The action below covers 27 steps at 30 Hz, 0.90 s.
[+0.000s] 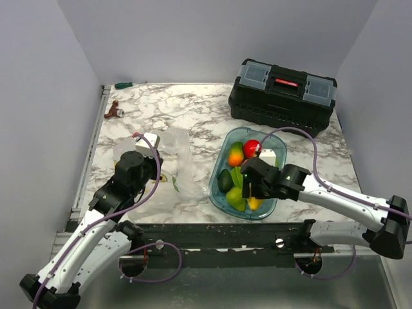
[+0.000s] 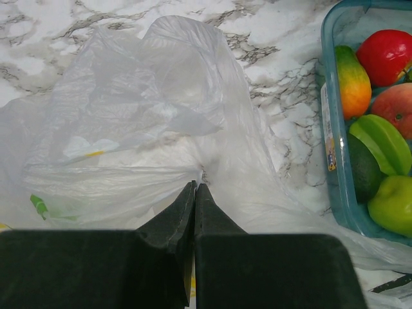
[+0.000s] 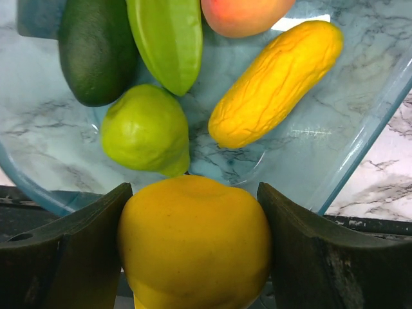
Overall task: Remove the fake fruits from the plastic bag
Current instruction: Place the fake fruit in the bin.
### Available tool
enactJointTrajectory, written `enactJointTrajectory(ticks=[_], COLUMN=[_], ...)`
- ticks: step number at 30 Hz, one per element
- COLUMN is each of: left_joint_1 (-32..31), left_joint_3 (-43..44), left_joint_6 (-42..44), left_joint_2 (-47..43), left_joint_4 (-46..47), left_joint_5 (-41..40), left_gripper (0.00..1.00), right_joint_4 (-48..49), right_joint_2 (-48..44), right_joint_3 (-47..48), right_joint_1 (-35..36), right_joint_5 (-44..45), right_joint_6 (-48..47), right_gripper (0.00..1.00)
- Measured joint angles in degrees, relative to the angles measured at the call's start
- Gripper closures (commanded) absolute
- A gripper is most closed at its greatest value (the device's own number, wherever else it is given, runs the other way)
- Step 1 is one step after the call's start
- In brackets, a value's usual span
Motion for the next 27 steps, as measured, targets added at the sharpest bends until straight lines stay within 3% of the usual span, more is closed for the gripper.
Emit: enactJointTrajectory(ticks=[15, 27], left_joint_1=[0.0, 0.0], left_joint_3=[0.02, 0.13], left_joint_6=[0.0, 0.02], left_joint_2=[-0.11, 0.31], left_joint_4=[-0.02, -0.2], left_joint_5=[0.87, 1.05], left_gripper=[1.0, 1.0], right_joint_4=[0.22, 0.66], right_joint_2=[11.21, 12.92], right_joint_3=[-0.2, -0.37], right_joint_1=[0.0, 0.0], right_joint_5=[-0.7, -0.7], right_joint_6=[-2.75, -4.24], right_gripper=[0.61, 0.28])
